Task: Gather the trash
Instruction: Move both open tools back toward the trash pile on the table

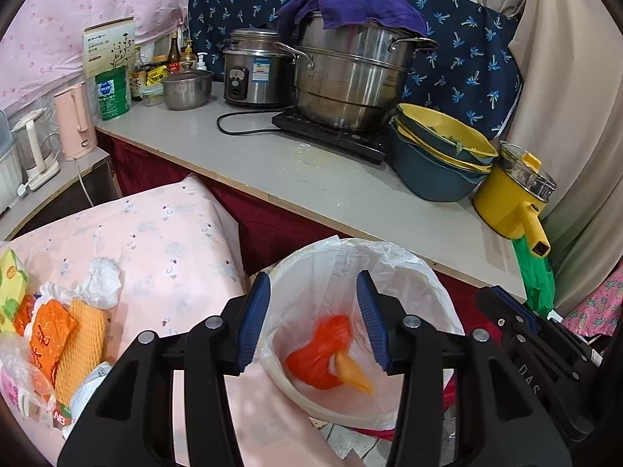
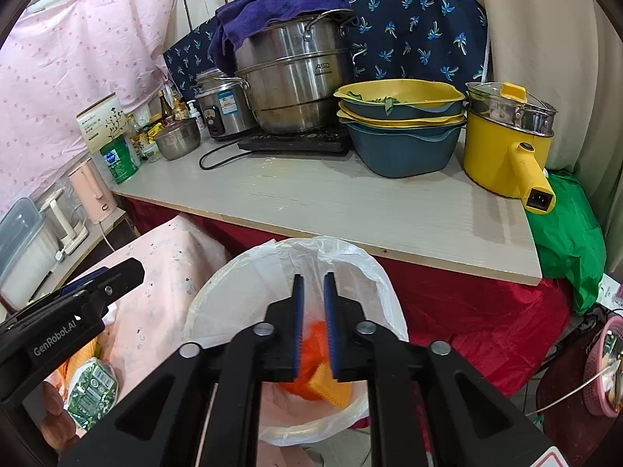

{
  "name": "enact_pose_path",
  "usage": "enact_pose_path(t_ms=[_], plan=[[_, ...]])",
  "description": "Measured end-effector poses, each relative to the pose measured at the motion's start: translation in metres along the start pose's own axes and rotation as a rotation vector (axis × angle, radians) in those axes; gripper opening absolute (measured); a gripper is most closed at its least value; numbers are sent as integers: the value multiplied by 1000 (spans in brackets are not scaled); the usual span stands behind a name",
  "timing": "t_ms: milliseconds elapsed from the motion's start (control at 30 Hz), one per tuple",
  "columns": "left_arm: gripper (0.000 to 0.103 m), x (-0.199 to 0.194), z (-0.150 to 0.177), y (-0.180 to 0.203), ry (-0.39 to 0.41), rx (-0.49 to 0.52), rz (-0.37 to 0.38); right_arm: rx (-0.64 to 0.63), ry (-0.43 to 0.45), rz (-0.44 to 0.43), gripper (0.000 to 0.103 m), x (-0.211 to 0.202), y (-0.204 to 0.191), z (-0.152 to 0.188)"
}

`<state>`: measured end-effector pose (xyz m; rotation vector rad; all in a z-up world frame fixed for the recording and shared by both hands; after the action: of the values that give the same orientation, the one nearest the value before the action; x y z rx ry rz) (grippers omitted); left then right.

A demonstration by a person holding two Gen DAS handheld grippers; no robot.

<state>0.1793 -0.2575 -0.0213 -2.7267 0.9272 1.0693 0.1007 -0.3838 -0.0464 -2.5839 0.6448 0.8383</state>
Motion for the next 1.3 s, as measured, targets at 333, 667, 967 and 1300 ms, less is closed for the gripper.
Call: enact_pose_path(t_ms=[333,667,967,1300], plan=[[51,-17,2,-33,17,-39,-54,-25,8,-26,32,-7,-25,0],[54,-46,15,-88,27,-108,-142,-91,8,-88,35,-15,-74,6],[64,-79,42,-159,20,-207,-258,-167,0,-159,40,-27,-133,20],[69,-116,80,-243,0,-318,-382,-286,-41,-253,43,-37,-213,53]])
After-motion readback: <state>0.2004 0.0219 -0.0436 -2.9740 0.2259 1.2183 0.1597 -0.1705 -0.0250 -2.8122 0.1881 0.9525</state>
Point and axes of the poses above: each gripper's, at about its wrist camera, not at the fingertips, and x roughly the way its jaws point, y to its right, z to its underside, the point moved 8 cm from there along x, roughly the way its jaws point
